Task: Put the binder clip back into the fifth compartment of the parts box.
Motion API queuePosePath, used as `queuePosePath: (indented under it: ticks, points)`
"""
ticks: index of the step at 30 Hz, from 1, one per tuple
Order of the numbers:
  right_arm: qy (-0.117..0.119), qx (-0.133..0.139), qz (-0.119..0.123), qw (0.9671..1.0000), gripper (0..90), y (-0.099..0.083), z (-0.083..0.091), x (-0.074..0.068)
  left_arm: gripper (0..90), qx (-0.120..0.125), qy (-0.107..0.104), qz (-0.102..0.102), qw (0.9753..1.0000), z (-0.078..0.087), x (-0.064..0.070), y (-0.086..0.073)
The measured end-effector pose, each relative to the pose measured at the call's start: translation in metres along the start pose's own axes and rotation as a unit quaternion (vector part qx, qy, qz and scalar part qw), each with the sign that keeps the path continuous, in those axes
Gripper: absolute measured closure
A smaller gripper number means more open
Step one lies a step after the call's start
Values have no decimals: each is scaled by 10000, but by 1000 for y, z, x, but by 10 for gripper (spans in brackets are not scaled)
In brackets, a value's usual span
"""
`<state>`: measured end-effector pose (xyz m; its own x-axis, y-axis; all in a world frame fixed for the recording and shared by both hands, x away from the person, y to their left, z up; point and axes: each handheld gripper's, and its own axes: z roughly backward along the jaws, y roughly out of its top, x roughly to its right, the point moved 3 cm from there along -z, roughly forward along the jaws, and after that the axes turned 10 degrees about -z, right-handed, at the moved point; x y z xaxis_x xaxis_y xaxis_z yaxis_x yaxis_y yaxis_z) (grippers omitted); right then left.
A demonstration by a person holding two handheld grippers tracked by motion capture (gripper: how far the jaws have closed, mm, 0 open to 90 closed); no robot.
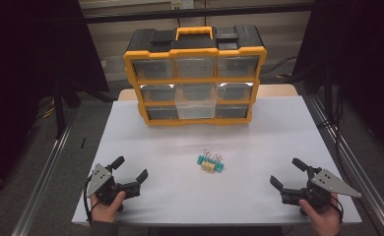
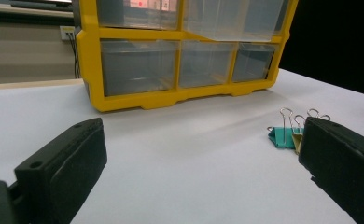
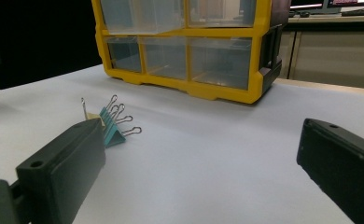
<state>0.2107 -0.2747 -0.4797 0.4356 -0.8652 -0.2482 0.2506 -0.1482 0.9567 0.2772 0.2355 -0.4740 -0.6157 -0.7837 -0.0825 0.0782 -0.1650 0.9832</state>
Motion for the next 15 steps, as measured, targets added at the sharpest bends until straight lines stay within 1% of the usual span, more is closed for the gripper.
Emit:
queuePosePath:
  ticks: [1,2,3,6,7,8,9,10,11,12,13,14,15]
  points:
    - [-28,47,-41,10000,9,0,-1,0,11,0,0,0,10000,0,0,0]
    - [-6,17,-11,10000,9,0,0,0,11,-15,14,-50,10000,0,0,0]
    - [-3,18,-16,10000,9,0,0,0,11,-10,-28,-12,10000,0,1,0]
    - [12,12,2,10000,9,0,0,0,11,-23,-9,-60,10000,-1,1,0]
    - [16,16,8,10000,9,0,0,0,11,-27,-55,-46,10000,-1,2,0]
    - [37,-6,37,10000,9,0,0,0,11,-27,-58,-6,10000,-1,3,0]
    - [38,-5,38,10000,9,0,0,0,10,-21,-38,-18,10000,-2,3,1]
    - [27,-10,37,10000,9,0,0,0,11,-32,-102,-28,9999,-3,3,0]
    - [1,3,2,10000,9,0,0,0,10,-31,-97,-47,9999,-3,3,1]
    - [14,-3,9,10000,9,0,0,0,11,-19,-89,17,10000,-4,4,1]
    - [13,-9,14,10000,9,0,0,0,10,-37,-117,7,9999,-5,5,1]
    - [12,15,4,10000,9,0,-1,0,10,-87,-89,-84,9999,-5,5,1]
    - [25,9,12,10000,9,0,-1,0,9,-58,-107,-3,9999,-6,7,1]
